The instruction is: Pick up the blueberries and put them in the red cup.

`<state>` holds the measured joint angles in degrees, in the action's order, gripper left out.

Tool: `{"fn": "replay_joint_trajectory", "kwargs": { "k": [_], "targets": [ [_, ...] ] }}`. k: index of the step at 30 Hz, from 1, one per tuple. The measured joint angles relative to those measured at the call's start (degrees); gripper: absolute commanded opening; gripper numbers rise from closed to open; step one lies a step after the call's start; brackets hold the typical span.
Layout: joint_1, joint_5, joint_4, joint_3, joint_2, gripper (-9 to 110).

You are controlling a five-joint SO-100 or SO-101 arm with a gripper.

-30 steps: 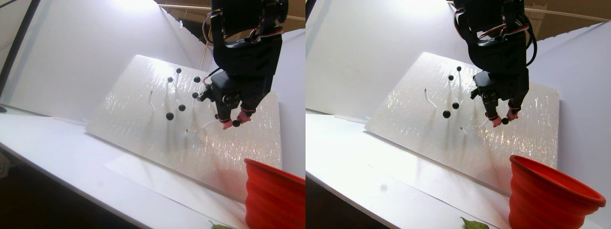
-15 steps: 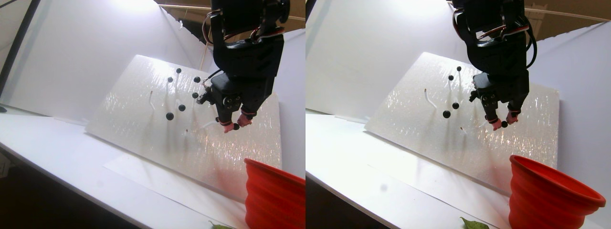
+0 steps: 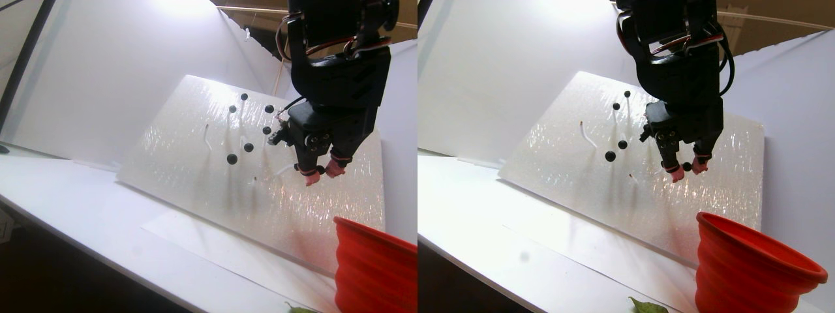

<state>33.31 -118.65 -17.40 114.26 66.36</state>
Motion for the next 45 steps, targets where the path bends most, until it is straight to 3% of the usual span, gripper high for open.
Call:
{"fn": "replay_joint_trajectory", "kwargs": {
  "k": [45],
  "targets": [
    [0.62, -2.55, 0.00, 0.62, 5.36, 15]
  ]
}}
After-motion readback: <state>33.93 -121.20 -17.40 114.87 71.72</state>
